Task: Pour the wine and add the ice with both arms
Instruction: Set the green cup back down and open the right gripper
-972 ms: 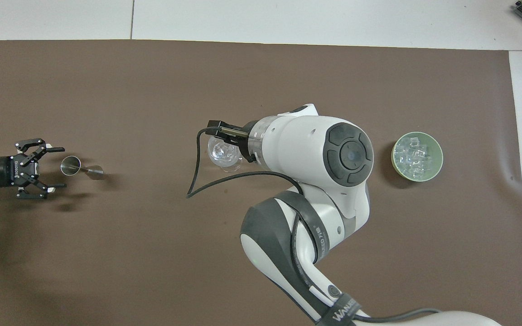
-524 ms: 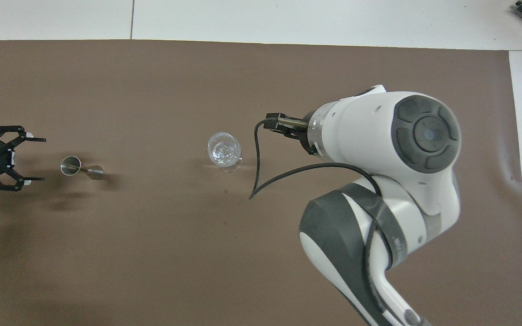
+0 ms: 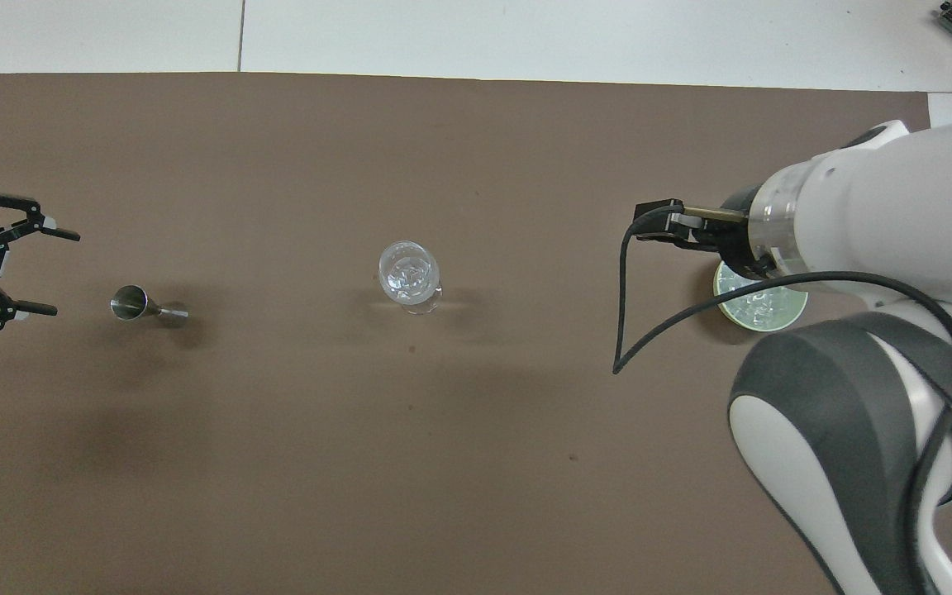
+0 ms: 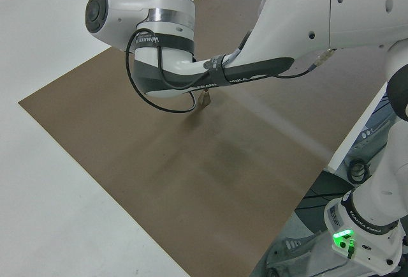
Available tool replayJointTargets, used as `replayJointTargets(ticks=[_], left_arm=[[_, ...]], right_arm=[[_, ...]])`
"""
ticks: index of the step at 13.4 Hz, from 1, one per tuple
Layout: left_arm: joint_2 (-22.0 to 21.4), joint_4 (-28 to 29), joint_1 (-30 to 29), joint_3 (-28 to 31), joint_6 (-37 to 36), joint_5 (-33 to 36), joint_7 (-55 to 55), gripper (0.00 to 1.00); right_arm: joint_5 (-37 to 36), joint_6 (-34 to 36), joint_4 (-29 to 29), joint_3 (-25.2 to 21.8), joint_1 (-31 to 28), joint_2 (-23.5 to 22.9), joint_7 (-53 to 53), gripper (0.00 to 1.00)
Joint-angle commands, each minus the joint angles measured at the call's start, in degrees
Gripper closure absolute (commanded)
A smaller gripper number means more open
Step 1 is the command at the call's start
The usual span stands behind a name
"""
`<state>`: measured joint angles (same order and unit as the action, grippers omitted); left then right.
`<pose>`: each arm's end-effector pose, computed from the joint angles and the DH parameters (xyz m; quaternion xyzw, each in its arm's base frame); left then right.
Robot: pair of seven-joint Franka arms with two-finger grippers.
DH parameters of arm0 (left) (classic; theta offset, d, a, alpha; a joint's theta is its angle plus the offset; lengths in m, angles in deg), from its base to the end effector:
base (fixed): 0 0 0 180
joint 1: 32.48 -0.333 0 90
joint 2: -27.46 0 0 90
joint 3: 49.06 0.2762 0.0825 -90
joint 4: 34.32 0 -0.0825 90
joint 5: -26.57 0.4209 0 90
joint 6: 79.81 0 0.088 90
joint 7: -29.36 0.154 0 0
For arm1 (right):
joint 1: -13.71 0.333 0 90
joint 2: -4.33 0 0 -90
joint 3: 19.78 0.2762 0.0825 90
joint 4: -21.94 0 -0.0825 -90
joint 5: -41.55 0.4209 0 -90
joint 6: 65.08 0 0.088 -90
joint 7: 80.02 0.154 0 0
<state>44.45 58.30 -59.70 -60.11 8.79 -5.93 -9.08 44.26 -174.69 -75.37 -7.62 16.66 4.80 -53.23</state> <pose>0.6164 0.0984 0.3651 0.8123 0.4672 -0.2279 0.2645 0.6047 0.1692 0.5109 -0.9879 0.1064 -0.0958 0.0604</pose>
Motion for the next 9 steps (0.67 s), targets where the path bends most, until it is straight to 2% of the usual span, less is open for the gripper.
replayJointTargets(ticks=[1, 4, 9], left_arm=[[-3.7, 0.4, 2.7, 0.5, 1.7, 4.0, 1.2, 0.00], [-5.0, -2.3, 5.0, 0.1, 1.1, 9.6, 3.5, 0.00], [-13.3, -2.5, 11.3, -0.2, 1.5, 21.4, 7.0, 0.00]], right_arm=[[-3.5, 2.8, 0.6, -0.2, -1.5, 1.2, -1.8, 0.00], [-5.3, 8.9, 4.1, -2.9, -1.6, 1.6, -7.2, 0.00], [-5.3, 17.0, 7.0, -7.8, -2.2, 2.3, -14.6, 0.00]])
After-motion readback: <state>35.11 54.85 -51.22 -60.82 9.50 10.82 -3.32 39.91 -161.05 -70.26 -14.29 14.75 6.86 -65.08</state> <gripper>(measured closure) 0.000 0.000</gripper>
